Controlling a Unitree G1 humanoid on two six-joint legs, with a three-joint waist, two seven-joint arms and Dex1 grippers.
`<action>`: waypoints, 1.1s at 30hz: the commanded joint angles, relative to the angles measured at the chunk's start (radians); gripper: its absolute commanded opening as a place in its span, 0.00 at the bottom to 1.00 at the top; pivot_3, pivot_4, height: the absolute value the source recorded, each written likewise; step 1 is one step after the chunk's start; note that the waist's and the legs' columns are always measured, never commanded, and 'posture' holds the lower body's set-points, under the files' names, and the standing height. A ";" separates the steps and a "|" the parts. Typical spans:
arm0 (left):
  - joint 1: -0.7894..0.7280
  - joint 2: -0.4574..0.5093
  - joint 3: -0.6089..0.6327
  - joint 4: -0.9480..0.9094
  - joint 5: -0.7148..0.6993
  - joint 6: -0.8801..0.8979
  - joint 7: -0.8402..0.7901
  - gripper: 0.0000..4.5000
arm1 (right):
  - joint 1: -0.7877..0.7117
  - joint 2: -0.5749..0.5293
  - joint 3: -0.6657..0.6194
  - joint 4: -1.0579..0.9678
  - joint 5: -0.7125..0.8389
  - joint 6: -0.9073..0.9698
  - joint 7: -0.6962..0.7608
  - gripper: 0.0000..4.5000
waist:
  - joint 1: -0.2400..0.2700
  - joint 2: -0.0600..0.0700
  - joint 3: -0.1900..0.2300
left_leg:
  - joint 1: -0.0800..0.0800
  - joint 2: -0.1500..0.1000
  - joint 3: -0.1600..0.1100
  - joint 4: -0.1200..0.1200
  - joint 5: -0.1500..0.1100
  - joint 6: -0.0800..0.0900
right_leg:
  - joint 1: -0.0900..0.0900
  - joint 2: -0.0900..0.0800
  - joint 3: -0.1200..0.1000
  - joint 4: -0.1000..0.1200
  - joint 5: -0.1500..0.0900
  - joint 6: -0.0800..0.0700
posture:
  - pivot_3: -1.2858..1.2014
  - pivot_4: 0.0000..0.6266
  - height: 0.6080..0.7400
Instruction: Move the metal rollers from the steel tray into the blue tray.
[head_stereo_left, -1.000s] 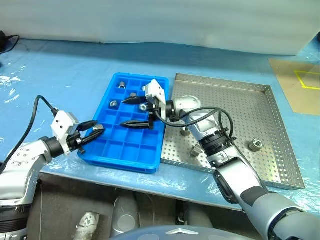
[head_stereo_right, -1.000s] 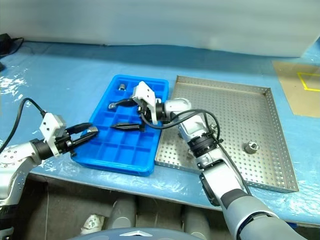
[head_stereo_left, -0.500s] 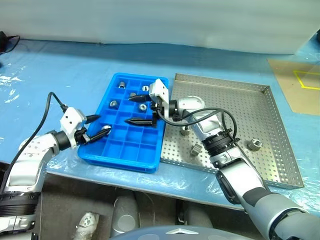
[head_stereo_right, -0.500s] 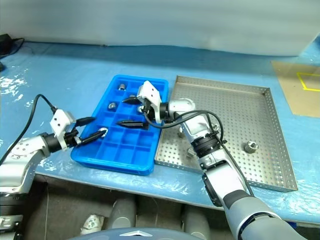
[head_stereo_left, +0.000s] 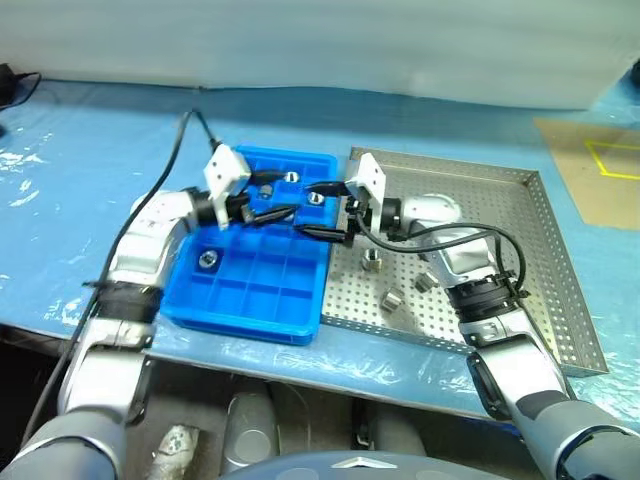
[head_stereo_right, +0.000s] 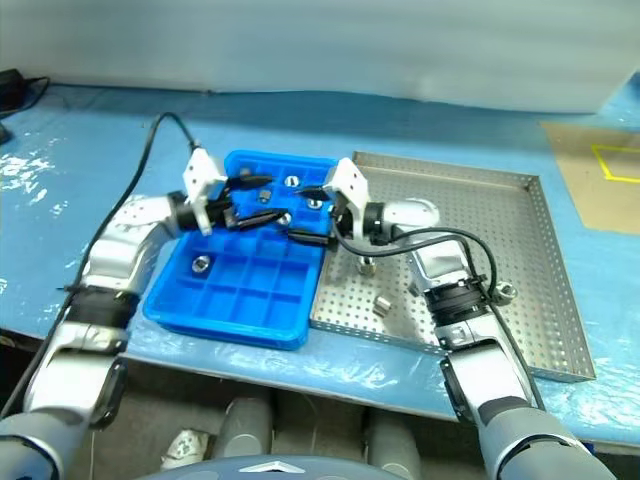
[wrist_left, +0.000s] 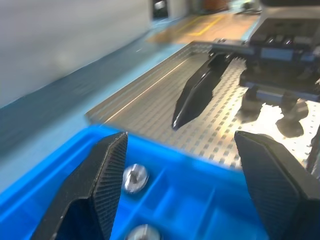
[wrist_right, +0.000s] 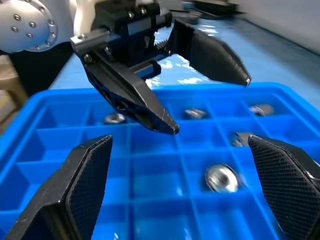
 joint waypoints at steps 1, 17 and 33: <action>-0.134 -0.058 -0.040 0.241 0.060 -0.137 -0.069 0.80 | 0.049 -0.054 -0.087 -0.121 0.029 0.046 -0.062 1.00 | -0.008 0.000 0.000 | 0.000 0.000 0.000 0.000 0.000 0.000 | 0.000 0.000 0.001 0.000 0.000 0.000 | 0.47 0.24 1.00; -0.375 -0.267 -0.115 0.794 0.271 -0.384 -0.267 0.80 | 0.427 -0.206 -0.307 -0.608 0.124 0.301 -0.296 1.00 | -0.102 0.000 0.000 | 0.006 -0.002 0.004 0.001 -0.003 0.006 | 0.006 0.001 0.010 -0.006 0.002 0.003 | 0.32 0.24 1.00; -0.393 -0.276 -0.223 0.880 0.517 -0.463 -0.137 0.80 | 0.519 -0.213 -0.324 -0.698 0.154 0.339 -0.410 1.00 | -0.147 0.000 0.000 | 0.017 -0.002 0.013 0.000 -0.012 0.020 | 0.016 0.001 0.011 -0.018 0.002 0.003 | 0.30 0.24 1.00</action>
